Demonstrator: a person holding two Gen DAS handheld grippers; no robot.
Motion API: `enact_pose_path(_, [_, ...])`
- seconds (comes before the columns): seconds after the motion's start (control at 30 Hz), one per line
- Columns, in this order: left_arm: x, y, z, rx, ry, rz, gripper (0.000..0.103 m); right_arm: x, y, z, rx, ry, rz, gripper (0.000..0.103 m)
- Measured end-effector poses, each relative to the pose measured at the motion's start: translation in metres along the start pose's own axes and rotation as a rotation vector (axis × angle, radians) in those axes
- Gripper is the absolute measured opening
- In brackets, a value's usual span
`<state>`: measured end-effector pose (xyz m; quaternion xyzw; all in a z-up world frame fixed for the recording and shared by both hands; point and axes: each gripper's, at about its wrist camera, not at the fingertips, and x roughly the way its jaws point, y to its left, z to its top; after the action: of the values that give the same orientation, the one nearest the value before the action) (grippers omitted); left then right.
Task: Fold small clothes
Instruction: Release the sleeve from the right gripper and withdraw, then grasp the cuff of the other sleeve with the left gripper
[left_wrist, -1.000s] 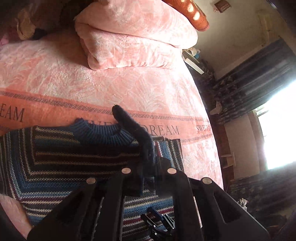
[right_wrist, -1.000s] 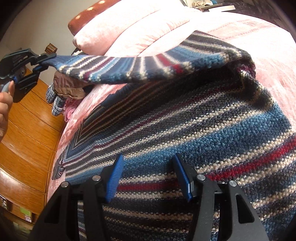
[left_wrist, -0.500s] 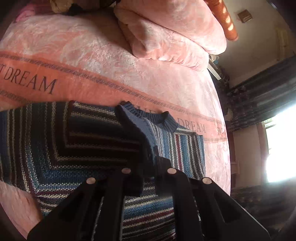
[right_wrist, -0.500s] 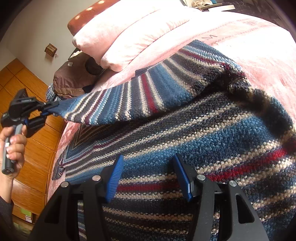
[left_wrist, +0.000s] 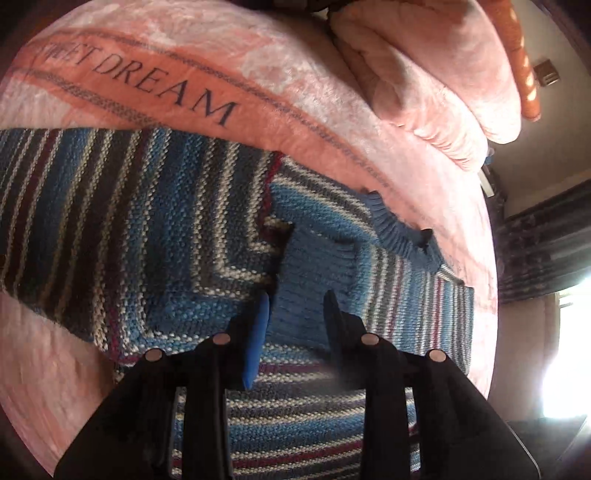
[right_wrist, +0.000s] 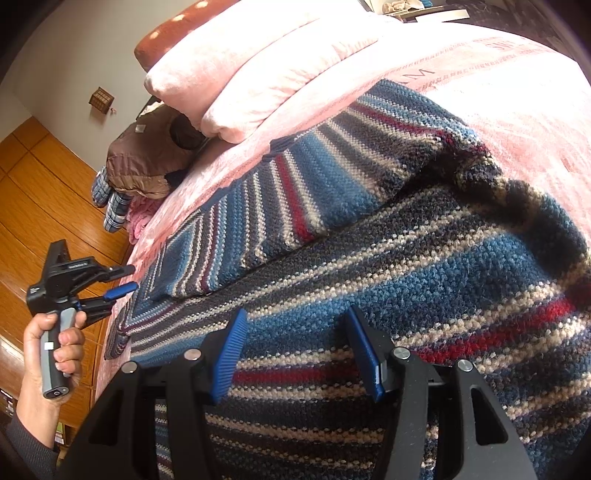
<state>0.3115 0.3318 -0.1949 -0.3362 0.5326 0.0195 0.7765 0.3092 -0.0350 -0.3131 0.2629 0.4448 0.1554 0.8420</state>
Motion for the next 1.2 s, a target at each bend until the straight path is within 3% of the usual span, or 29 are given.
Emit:
enact_pose_path(0.07, [0.005,-0.015,-0.007,0.024,0.027,-0.105,0.044,0.000,0.001,0.000,-0.006,0.003,0.005,0.057])
enact_pose_path(0.1, [0.015,-0.020,-0.011,0.025,0.057,-0.134,0.045,0.001,0.003,0.000,-0.011,0.004,0.004,0.057])
enact_pose_path(0.2, [0.051,-0.011,-0.018,-0.007,0.130,-0.093,0.040,0.001,0.005,-0.002,-0.030,0.006,0.001,0.057])
enact_pose_path(0.27, [0.061,0.001,-0.020,-0.017,0.137,-0.083,0.023,0.000,0.005,-0.002,-0.031,0.009,0.004,0.057])
enact_pose_path(0.33, [0.052,0.010,-0.020,-0.033,0.130,-0.092,0.025,0.000,0.005,-0.003,-0.033,0.010,0.000,0.057])
enact_pose_path(0.37, [0.041,0.015,-0.019,-0.037,0.112,-0.087,0.039,0.000,0.005,-0.003,-0.034,0.010,-0.001,0.056])
enact_pose_path(0.43, [0.011,0.029,-0.014,-0.048,0.049,-0.077,0.058,0.000,0.007,-0.004,-0.042,0.009,-0.005,0.057])
enact_pose_path(0.57, [-0.066,0.083,-0.004,-0.115,-0.101,-0.041,0.080,-0.002,0.012,-0.008,-0.060,0.012,0.000,0.057])
enact_pose_path(0.73, [-0.146,0.191,-0.001,-0.292,-0.268,0.117,0.083,0.000,0.023,-0.012,-0.084,0.019,0.049,0.066])
enact_pose_path(0.83, [-0.174,0.260,-0.002,-0.431,-0.317,0.154,0.083,0.003,0.030,-0.015,-0.112,0.021,0.053,0.066])
enact_pose_path(0.97, [-0.185,0.339,-0.007,-0.627,-0.356,0.124,0.083,0.006,0.042,-0.021,-0.148,0.030,0.052,0.066])
enact_pose_path(1.2, [-0.186,0.387,0.017,-0.670,-0.473,0.060,0.083,0.013,0.048,-0.028,-0.168,0.037,0.022,0.067])
